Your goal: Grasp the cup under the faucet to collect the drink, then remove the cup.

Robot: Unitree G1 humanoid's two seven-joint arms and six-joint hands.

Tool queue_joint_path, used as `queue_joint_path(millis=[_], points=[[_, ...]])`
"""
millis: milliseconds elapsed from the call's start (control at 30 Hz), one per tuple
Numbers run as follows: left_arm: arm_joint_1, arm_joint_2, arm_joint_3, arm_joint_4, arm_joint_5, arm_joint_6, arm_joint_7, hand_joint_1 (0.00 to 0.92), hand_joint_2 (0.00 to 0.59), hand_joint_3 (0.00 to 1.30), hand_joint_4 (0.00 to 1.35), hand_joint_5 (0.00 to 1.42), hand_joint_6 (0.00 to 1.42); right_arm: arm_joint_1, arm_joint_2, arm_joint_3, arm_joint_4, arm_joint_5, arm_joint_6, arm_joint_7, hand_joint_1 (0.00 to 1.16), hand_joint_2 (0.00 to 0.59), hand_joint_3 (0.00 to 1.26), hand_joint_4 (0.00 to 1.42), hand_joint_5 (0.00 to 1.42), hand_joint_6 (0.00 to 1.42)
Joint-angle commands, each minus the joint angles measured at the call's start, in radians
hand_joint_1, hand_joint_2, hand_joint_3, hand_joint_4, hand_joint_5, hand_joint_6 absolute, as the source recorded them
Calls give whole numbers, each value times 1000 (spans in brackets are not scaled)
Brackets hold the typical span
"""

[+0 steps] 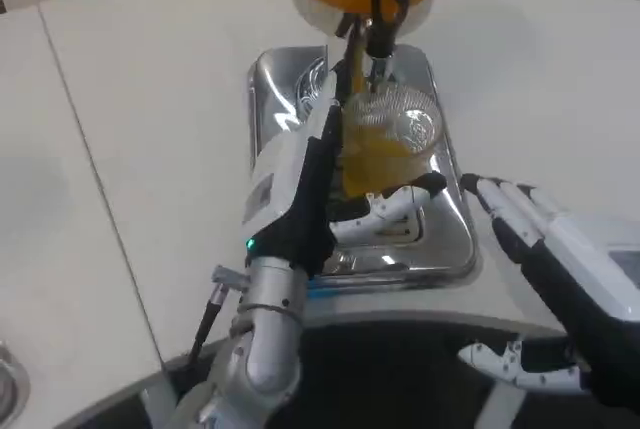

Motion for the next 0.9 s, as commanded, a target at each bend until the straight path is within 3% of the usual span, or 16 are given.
queue_joint_path(millis=[33,300,433,600,900], points=[[-37,-27,-7,47,-2,2,12,525,58,0,0,130,164,2,6,16,2,-20,19,22,664,319,0,0,0,79],[-57,-48,-34,77,16,33,23,488,43,0,0,167,201,-24,18,19,7,-26,59,38,665,320,0,0,0,79],[-75,-64,-42,107,23,72,55,477,39,0,0,233,282,-37,11,20,16,-25,71,52,665,320,0,0,0,79],[-63,-70,-61,91,47,82,125,495,38,0,28,355,487,-42,10,21,22,-19,79,56,666,320,0,0,0,83],[-52,-75,-94,108,69,100,169,501,40,27,89,439,599,-46,12,14,7,-11,104,82,665,323,0,0,0,92]])
